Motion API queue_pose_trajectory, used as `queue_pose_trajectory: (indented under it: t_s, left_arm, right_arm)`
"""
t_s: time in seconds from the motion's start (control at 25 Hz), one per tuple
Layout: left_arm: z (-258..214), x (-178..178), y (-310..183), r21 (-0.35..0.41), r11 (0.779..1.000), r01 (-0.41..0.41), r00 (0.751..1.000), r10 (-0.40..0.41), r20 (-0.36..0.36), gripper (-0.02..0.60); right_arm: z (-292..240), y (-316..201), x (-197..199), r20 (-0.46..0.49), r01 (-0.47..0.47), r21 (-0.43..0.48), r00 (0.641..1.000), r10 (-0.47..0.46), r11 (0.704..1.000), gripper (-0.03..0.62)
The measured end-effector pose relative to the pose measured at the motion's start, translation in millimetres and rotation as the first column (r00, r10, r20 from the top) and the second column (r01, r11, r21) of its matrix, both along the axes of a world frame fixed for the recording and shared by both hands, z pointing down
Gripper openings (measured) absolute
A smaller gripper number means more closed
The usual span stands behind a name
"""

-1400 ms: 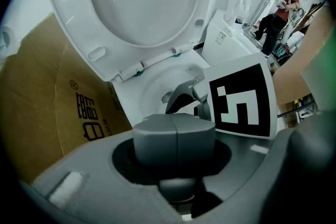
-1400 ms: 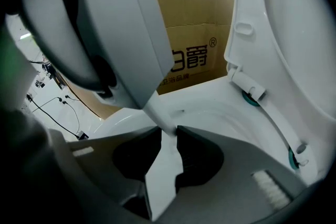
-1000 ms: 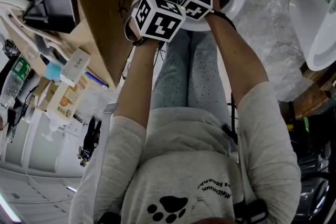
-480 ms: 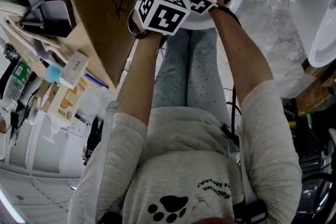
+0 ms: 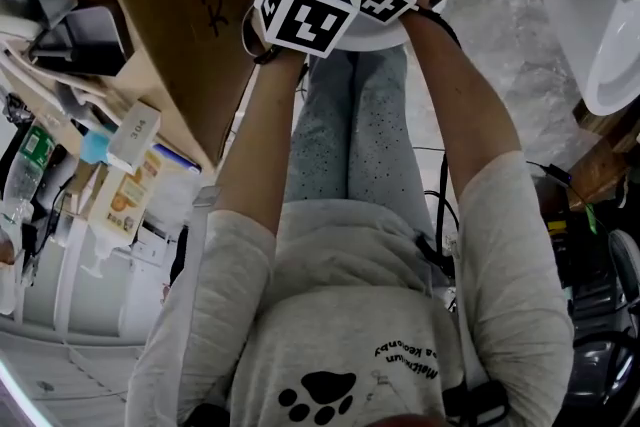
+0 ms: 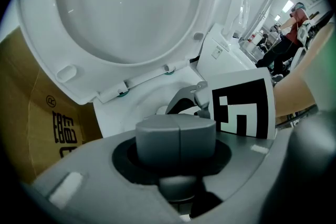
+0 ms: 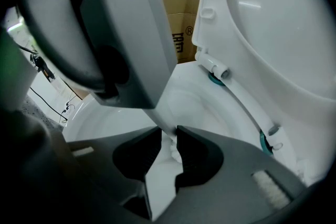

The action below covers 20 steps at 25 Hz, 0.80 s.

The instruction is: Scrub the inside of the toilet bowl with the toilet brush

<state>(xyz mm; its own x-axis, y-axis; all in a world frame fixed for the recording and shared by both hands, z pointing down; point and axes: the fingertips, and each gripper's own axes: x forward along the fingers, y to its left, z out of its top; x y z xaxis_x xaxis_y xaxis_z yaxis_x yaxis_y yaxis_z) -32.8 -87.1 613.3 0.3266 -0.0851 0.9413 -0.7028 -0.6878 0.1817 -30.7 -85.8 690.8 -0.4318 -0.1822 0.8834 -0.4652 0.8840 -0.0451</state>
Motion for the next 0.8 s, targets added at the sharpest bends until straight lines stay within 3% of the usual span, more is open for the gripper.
queue_pose_trajectory:
  t_s: [0.8]
  left_arm:
    - [-4.1,16.5,50.6,-0.051,0.994,-0.099,0.995,0.098,-0.021,0.158]
  right_arm:
    - [-3.6,52.9,17.6,-0.038,-0.145,-0.056,0.989,0.143,0.988,0.084]
